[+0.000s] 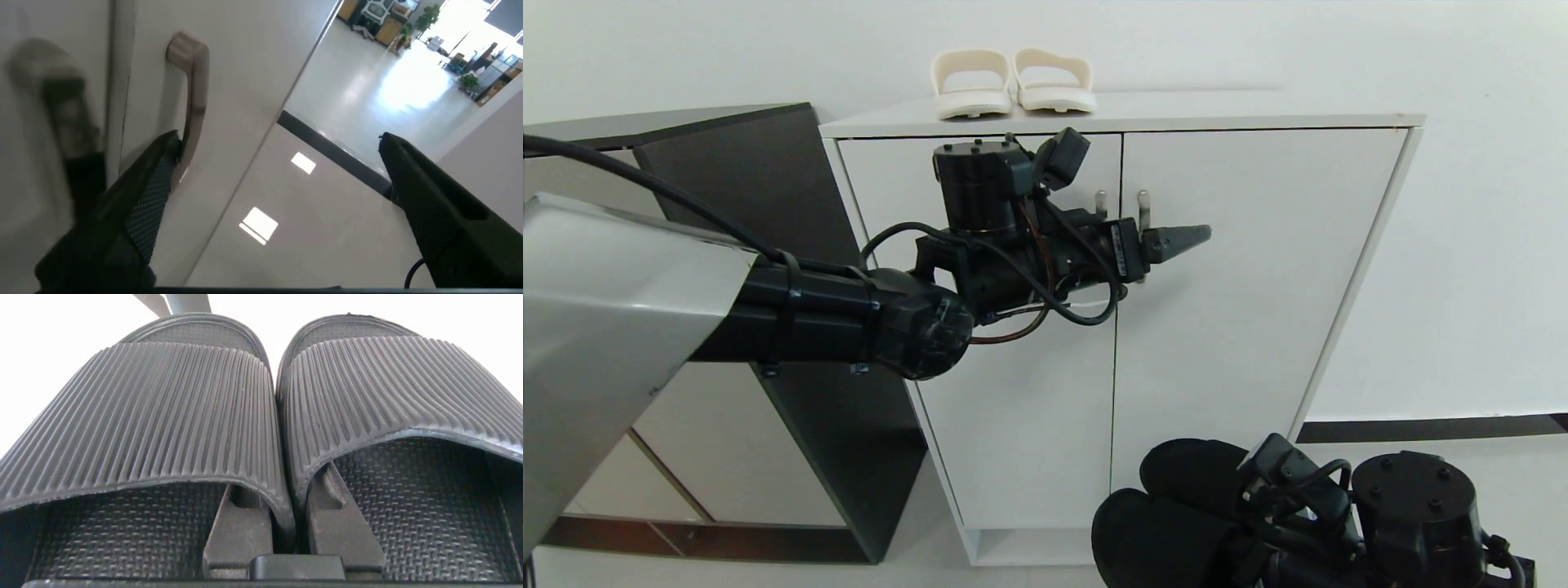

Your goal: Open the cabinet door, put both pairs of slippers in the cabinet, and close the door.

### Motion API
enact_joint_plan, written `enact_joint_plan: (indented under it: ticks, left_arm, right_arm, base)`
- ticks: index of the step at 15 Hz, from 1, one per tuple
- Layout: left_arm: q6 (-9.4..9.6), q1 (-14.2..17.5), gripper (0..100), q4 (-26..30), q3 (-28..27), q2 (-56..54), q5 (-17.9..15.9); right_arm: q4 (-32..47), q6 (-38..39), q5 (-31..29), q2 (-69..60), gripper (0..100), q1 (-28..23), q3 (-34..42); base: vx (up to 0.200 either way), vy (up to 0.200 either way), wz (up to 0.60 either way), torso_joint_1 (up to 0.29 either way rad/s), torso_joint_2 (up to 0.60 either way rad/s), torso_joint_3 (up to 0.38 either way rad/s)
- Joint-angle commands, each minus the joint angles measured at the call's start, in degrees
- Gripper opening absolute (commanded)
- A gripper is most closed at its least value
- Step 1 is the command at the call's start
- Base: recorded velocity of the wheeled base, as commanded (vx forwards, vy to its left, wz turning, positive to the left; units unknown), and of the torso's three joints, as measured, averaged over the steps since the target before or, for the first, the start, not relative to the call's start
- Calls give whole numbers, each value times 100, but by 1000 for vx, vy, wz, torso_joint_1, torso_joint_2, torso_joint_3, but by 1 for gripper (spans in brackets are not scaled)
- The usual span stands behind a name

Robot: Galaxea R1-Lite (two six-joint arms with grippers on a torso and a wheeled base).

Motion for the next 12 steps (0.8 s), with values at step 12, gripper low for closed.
enact_joint_plan:
  ticks: [12]
  left_arm:
    - [274, -450, 0, -447, 1808, -1315, 4]
  right_arm:
    - [24, -117, 859, -519, 0, 72, 413]
  base:
    - [0, 0, 0, 0, 0, 0]
